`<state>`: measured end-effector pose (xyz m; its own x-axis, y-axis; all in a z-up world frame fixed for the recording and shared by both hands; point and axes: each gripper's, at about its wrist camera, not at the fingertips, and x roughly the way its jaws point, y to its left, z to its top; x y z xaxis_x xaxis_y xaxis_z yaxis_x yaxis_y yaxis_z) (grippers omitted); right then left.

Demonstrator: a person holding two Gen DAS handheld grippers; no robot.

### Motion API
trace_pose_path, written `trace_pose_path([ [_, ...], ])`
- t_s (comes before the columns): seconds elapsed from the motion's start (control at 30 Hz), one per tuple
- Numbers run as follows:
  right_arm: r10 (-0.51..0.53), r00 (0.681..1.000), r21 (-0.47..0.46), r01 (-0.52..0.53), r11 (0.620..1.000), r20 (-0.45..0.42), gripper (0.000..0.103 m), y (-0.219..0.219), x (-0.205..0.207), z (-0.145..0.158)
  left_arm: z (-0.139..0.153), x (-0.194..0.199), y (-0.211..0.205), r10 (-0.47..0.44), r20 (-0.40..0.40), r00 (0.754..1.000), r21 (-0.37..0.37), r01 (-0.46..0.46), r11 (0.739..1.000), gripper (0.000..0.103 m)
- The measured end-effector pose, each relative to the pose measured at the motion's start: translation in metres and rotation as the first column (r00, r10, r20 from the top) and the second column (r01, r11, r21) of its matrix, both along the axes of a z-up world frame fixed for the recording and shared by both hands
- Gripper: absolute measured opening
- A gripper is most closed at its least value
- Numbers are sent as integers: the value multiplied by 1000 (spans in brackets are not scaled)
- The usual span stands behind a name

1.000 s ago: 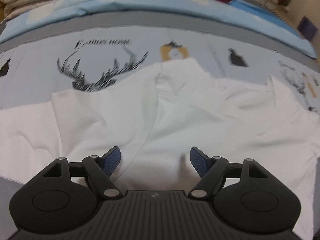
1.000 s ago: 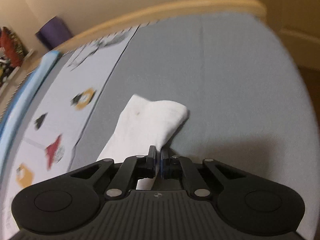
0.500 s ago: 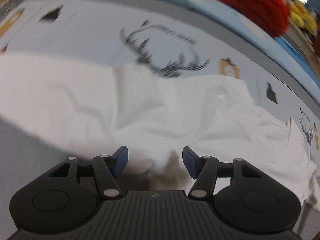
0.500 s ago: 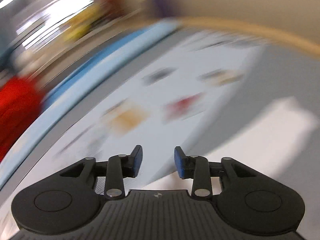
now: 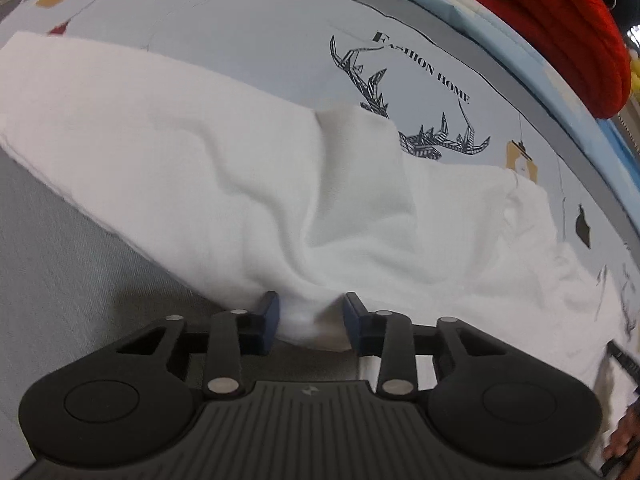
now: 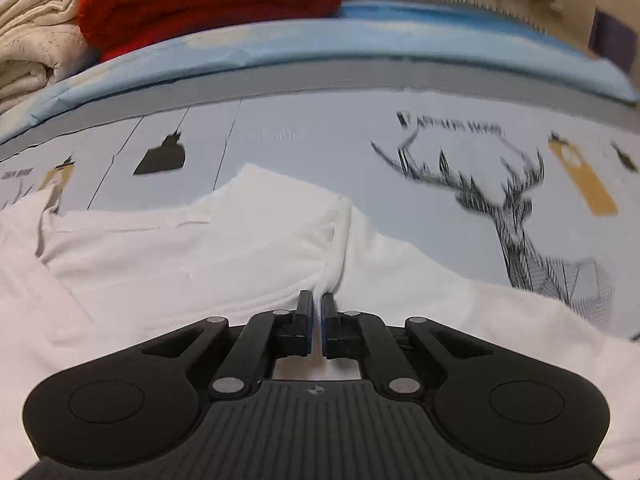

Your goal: Fold small clothes

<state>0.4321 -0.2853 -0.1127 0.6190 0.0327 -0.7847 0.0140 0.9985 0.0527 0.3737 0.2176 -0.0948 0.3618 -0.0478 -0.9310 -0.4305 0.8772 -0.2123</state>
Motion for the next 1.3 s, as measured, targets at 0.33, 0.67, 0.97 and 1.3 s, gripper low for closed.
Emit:
trace_pose_path([
  [0.33,-36,999,-80,38,996,20,13,11,26,-1,15,-6,27,19,74,997,-68,-14,998,42],
  [0.67,-125,964,69,111,991,233,50,26,-46,126,26,-50,170,359,225,906,127,-392,911,61],
  [0.97,-7,964,165,-38,986,267,55,79,-104,151,6,-65,220,465,208,861,80,-489,869,69],
  [1.3,113,944,76,-143,987,310,54,116,-98,134,34,-49,189,459,288,841,161,-515,842,5],
])
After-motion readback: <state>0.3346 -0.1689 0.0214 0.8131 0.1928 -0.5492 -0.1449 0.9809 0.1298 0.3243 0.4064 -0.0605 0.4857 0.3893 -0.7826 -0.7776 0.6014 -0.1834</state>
